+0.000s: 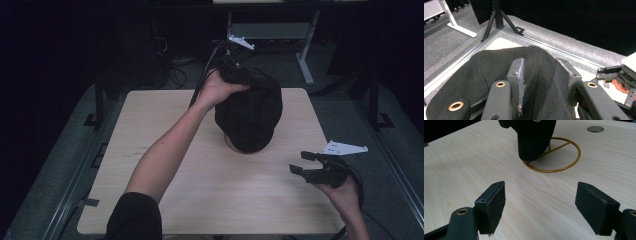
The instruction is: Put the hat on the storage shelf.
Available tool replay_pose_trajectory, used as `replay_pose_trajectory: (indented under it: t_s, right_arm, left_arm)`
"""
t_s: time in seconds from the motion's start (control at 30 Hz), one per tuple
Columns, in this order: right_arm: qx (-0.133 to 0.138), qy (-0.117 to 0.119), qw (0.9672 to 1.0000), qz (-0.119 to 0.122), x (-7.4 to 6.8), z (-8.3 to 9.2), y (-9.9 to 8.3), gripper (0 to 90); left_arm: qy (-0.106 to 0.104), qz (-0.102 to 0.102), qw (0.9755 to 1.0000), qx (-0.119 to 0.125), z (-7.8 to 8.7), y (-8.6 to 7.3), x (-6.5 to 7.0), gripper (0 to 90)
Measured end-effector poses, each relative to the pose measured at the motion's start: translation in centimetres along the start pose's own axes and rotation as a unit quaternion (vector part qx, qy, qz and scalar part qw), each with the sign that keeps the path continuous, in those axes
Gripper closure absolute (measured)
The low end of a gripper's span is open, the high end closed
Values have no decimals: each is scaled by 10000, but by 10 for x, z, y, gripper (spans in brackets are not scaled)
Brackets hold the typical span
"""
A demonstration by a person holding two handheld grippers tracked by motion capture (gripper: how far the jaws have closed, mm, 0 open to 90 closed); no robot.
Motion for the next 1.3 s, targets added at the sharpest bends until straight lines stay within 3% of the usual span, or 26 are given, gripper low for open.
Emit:
replay_pose_trajectory:
  t_s: [0.13,0.33,0.47,1.03,1.3]
  right_arm:
    - [5,-44,10000,5,0,0,0,223]
    - [-4,-89,10000,3,0,-1,-1,210]
    - [-12,-102,9999,13,0,-2,-1,208]
    - [-7,-227,9997,32,0,-8,-2,195]
    - [1,-261,9997,-7,0,-9,-2,189]
  left_arm:
    - [122,-104,9999,-14,5,-5,-1,571]
    - [159,-64,9999,8,12,-7,-2,553]
    - [232,-146,9996,-48,15,-10,-3,545]
    - [299,112,9994,124,47,-29,-14,529]
    - [352,134,9992,167,60,-40,-16,511]
Point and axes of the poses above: each handheld gripper's, and its own axes: z roughly backward along the jaws, y roughly out of its top, x roughly to its right, the point moved 8 cm from there along -z, roughly forward along the jaws, and after that the axes turned 12 degrees about y, right-handed, at the moved point
